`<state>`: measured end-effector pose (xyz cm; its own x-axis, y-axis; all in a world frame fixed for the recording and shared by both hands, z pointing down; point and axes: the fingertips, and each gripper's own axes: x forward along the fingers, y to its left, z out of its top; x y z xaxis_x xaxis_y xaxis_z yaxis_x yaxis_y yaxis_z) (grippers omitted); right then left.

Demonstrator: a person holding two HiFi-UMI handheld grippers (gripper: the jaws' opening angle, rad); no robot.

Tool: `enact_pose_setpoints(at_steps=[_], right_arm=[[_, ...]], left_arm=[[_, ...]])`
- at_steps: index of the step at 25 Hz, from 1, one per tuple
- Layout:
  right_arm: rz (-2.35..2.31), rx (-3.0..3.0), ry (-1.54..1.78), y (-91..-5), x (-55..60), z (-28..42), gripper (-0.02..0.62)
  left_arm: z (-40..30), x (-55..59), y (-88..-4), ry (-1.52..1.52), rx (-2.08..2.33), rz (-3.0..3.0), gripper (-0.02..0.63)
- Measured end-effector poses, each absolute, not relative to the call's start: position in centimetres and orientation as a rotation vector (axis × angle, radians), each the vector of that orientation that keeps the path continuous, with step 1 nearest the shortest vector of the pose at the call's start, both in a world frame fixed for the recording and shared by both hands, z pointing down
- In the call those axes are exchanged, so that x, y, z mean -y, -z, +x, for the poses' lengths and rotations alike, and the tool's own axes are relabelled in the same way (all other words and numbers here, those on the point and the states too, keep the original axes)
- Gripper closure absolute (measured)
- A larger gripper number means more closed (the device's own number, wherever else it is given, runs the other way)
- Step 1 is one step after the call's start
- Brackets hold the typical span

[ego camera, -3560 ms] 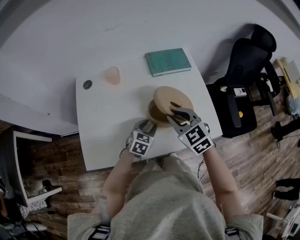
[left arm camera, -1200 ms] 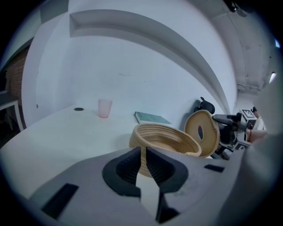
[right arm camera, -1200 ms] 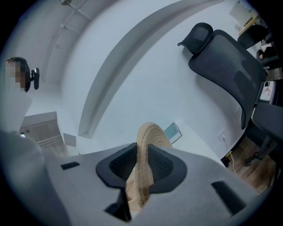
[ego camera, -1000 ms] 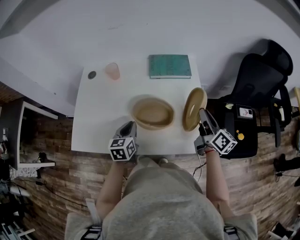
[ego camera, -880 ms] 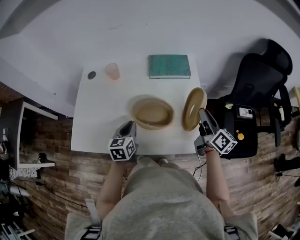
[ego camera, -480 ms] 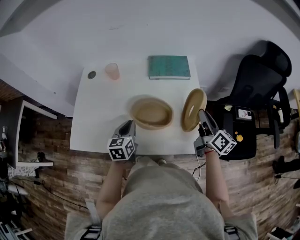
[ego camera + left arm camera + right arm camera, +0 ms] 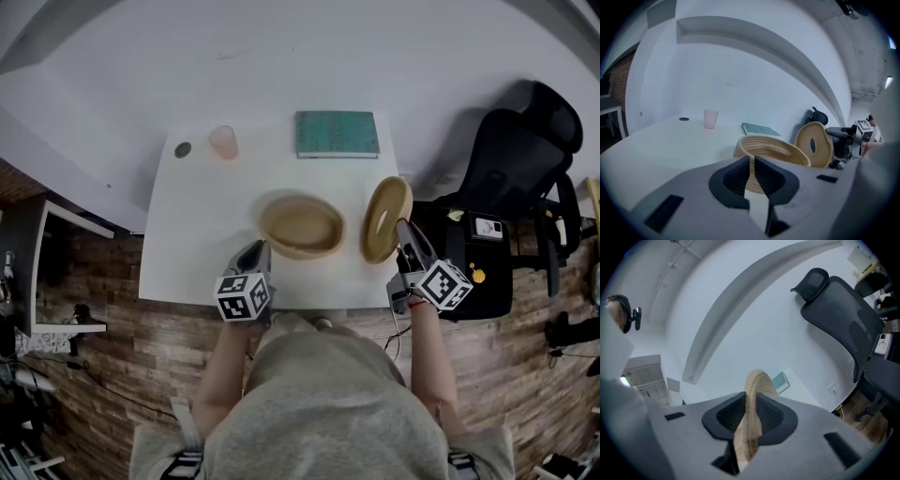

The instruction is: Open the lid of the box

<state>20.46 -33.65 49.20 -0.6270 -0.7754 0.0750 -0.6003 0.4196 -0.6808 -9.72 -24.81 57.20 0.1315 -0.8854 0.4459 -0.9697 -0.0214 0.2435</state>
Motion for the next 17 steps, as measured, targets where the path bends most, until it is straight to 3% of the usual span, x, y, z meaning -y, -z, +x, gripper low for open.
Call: enact_pose_setpoints(at_steps=[17], right_arm=[[-1.196,-2.445,0.994,-49.44,33.69,20.50,0.520]], left_arm=[[-9.60,24.65,-57.53,-0.228,1.788,1.919,0.576]])
